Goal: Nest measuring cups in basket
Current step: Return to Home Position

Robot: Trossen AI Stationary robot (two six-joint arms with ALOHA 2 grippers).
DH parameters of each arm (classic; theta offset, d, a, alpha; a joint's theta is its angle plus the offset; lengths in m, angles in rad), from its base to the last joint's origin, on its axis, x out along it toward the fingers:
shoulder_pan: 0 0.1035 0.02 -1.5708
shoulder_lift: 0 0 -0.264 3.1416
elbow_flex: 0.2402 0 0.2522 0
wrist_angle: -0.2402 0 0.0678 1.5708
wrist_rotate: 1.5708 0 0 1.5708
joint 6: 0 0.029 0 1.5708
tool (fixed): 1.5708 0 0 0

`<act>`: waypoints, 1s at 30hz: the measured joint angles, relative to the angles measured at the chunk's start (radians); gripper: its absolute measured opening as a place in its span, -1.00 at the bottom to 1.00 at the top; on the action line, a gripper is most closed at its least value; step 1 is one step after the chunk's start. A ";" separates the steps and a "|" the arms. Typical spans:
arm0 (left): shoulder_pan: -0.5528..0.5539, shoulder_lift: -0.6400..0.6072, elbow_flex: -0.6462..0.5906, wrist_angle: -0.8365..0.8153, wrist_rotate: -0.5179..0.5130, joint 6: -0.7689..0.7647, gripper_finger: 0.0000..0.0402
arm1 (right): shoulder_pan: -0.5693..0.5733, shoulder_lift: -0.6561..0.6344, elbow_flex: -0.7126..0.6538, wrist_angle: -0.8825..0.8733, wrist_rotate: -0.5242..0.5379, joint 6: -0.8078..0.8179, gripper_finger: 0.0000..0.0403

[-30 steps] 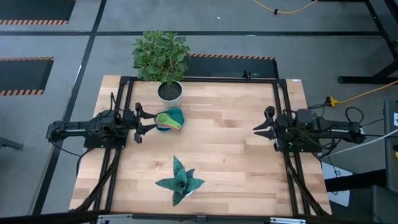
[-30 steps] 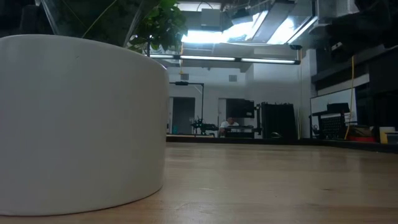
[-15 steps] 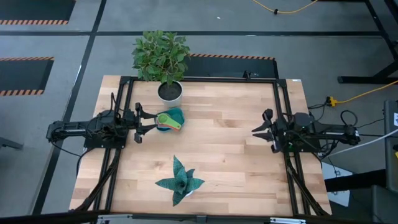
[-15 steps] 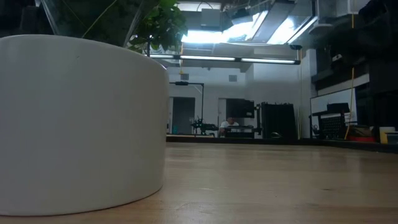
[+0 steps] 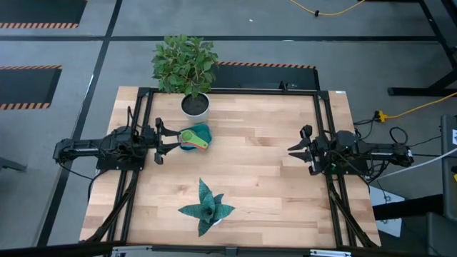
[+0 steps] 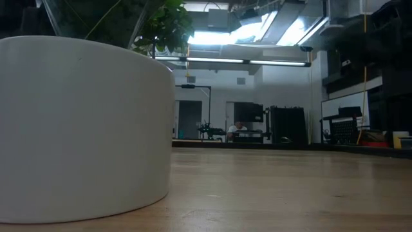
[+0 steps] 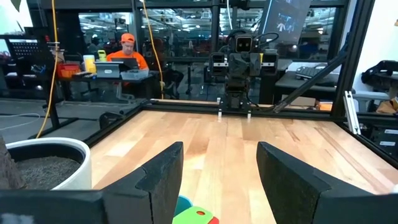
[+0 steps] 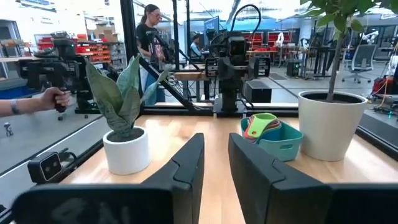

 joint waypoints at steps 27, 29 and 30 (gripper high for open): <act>0.000 0.000 0.000 -0.065 0.027 0.064 -0.01 | 0.000 0.005 0.000 -0.034 0.000 -0.022 -0.60; 0.000 0.000 0.000 -0.065 0.027 0.061 -0.01 | 0.000 0.005 0.000 -0.034 0.000 -0.023 -0.60; 0.000 0.000 0.000 -0.066 0.027 0.061 -0.01 | 0.000 0.005 0.000 -0.033 0.000 -0.023 -0.60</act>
